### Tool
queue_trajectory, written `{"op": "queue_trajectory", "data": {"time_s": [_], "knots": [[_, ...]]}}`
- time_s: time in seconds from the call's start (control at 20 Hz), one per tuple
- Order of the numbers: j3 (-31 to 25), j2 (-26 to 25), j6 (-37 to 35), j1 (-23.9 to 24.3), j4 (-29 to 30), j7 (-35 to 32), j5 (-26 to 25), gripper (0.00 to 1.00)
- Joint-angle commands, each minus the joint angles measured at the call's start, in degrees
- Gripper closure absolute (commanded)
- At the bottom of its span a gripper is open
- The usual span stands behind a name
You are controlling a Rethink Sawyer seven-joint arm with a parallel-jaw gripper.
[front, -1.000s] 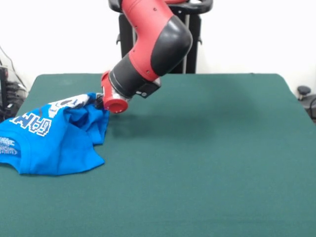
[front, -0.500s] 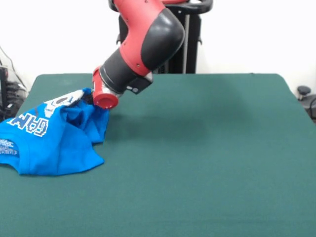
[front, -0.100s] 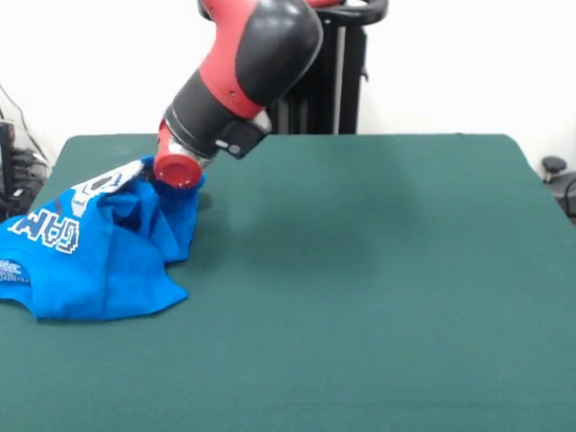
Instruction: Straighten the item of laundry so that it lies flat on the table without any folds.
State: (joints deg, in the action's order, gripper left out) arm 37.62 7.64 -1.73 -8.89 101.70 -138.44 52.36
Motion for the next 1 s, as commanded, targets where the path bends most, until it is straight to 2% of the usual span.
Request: {"op": "queue_trajectory", "data": {"time_s": [0.05, 0.45, 0.7, 1.0], "knots": [[-23.6, 10.5, -4.8, 10.4, 6.5, 0.0, -5.3, 1.0], [-29.1, 13.1, -5.9, 16.3, 8.0, -0.7, -10.8, 1.0], [-35.8, 15.2, -6.5, 21.7, 10.4, -2.4, -13.5, 1.0], [-38.7, 19.7, -15.1, 25.4, 12.9, -2.3, -15.3, 1.0]]}}
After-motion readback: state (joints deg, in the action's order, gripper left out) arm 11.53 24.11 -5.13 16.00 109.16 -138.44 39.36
